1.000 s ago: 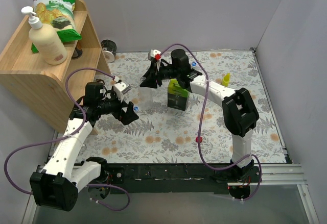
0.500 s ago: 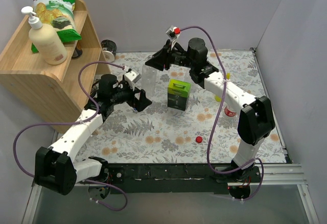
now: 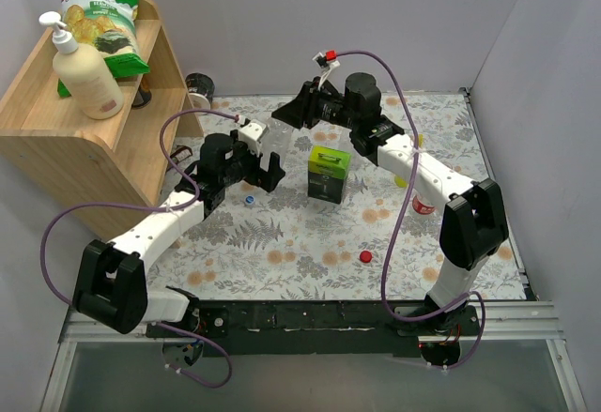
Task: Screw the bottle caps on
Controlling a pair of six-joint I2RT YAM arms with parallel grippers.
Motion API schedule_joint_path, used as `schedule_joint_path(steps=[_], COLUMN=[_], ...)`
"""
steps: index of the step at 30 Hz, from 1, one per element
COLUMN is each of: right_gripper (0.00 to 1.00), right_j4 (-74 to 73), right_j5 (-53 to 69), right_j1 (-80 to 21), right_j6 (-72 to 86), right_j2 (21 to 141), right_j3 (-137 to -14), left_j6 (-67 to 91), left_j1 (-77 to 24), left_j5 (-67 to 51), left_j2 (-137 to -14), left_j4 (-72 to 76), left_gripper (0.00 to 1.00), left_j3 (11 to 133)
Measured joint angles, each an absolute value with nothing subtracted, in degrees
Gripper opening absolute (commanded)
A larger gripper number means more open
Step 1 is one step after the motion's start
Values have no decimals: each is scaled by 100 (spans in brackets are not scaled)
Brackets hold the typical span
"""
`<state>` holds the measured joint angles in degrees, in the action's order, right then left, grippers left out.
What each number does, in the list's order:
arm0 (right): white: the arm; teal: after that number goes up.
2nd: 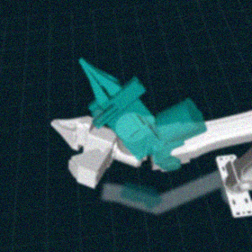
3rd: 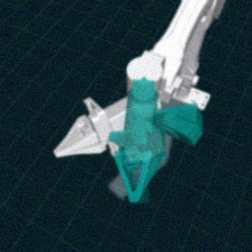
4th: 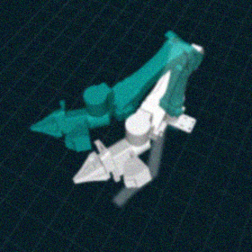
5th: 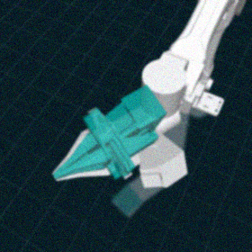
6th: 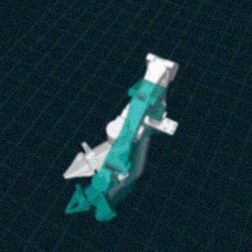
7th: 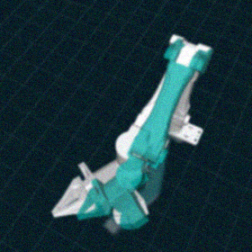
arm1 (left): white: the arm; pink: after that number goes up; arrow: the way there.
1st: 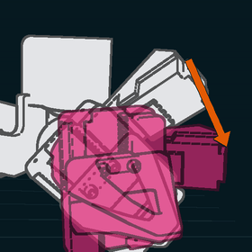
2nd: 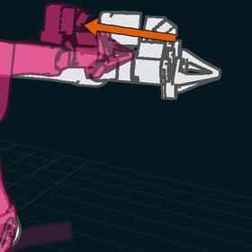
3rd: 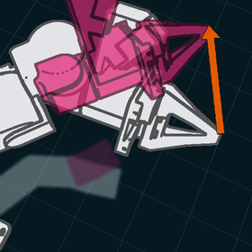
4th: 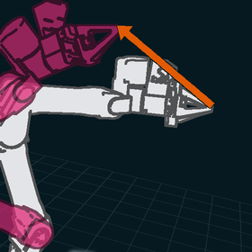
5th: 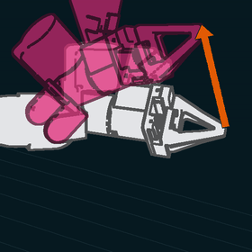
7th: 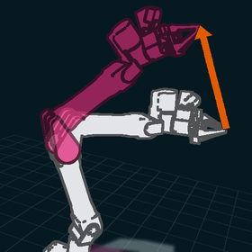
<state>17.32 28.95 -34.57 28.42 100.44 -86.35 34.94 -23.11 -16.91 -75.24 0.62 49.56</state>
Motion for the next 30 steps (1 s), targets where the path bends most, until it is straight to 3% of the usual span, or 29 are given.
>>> schedule_joint_path(steps=[5, 10, 16, 19, 20, 22, 23, 30], right_gripper=[1, 1, 1, 32, 50, 60, 72, 78], right_j4=[1702, 1684, 1662, 1675, 1673, 1662, 1667, 1684], right_j5=[2867, 2884, 2895, 2943, 2969, 3092, 3194, 4125], right_j1=[-3457, -3463, -3463, -3463, -3463, -3448, -3402, -2681], right_j6=[2956, 3030, 3048, 3030, 3009, 2893, 2818, 2362], right_j2=[10018, 10005, 10003, 9957, 9939, 9891, 9863, 9465], right_j3=[-8632, -8536, -8477, -8409, -8392, -8368, -8366, -8381], left_j6=[3494, 3452, 3365, 3332, 3321, 3304, 3277, 3148], left_j1=[-2351, -2388, -2418, -2416, -2418, -2416, -2412, -1973], left_j5=[-1811, -2196, -2349, -2399, -2408, -2421, -2451, -2845], left_j2=[-7544, -7553, -7572, -7572, -7566, -7537, -7507, -7148], left_j4=[145, 174, 154, 110, 99, 71, 38, -582], left_gripper=[89, 70, 56, 52, 52, 51, 50, 33], left_j3=[4963, 4963, 4963, 4963, 4960, 4958, 4958, 5221])
